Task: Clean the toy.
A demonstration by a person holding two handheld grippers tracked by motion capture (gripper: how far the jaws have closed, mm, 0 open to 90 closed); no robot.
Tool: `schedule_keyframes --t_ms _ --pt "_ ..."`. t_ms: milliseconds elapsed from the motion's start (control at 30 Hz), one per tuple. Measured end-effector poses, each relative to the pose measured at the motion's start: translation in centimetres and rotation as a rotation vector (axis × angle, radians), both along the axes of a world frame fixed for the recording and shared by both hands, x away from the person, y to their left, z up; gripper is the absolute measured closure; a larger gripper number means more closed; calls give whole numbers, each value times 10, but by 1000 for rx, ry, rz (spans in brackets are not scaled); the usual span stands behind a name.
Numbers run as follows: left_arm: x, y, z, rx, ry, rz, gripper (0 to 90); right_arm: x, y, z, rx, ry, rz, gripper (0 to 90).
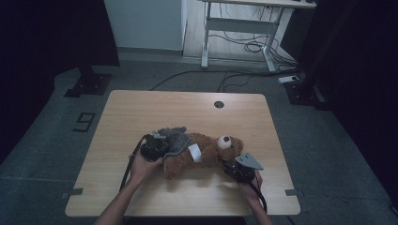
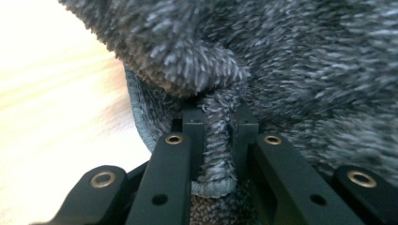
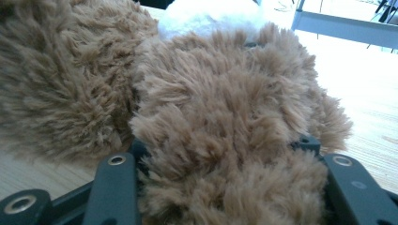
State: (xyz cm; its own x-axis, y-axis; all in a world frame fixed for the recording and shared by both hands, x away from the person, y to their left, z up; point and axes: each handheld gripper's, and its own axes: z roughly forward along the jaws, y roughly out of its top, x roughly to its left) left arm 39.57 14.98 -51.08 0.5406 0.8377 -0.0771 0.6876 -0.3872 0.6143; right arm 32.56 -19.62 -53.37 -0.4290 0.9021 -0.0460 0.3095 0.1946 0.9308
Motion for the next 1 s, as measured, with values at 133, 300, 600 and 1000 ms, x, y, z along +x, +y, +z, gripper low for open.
schedule_keyframes --t_ms 133,300,600,1000 --pt "-3 0 8 -125 -6 -39 806 0 4 0 -2 -1 3 457" --pt "-13 -28 36 -127 -103 -96 808 1 13 0 -27 -8 7 457" --pt "-7 -38 20 -9 -88 -68 810 1 14 -1 -45 -11 13 454" --pt "10 -31 -18 -8 -13 -13 806 -1 14 -2 -56 -17 20 450"
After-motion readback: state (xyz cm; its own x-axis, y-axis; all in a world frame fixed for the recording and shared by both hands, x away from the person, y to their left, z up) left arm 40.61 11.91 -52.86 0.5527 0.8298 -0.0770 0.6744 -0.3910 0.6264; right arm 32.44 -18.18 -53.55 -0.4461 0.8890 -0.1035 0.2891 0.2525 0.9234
